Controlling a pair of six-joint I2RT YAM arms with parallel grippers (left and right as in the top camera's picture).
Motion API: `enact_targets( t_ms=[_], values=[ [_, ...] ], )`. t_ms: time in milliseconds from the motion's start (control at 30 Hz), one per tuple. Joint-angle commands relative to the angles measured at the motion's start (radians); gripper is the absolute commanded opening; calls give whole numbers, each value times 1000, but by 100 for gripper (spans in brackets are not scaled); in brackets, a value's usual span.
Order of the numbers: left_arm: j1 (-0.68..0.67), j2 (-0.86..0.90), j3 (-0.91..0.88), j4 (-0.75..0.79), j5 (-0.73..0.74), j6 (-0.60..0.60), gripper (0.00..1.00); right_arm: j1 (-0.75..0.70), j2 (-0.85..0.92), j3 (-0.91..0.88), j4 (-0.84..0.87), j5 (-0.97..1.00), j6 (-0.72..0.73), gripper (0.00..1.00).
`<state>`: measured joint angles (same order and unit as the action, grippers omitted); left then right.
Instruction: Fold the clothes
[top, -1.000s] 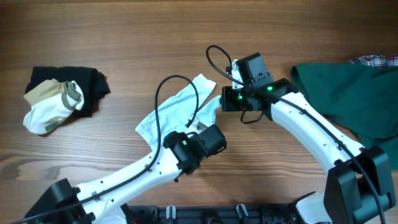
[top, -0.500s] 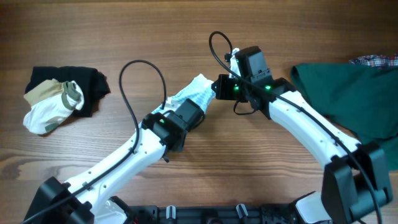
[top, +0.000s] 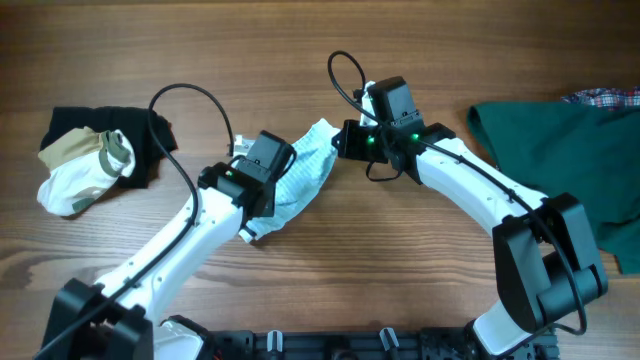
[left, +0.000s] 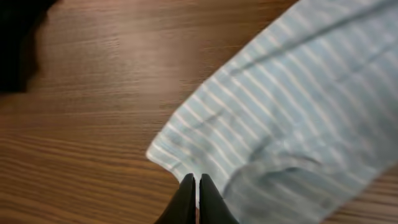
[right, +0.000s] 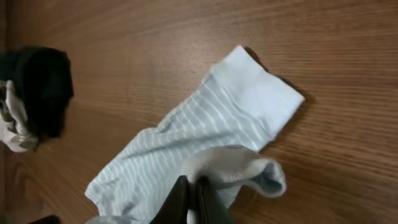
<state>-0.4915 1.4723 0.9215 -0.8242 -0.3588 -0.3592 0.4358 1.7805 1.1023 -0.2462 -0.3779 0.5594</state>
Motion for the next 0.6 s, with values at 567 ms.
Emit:
enact_targets(
  t_ms=[567],
  values=[
    [43, 80, 14, 5, -20, 19, 4, 3, 65, 19, 123, 16, 163, 5]
  ],
)
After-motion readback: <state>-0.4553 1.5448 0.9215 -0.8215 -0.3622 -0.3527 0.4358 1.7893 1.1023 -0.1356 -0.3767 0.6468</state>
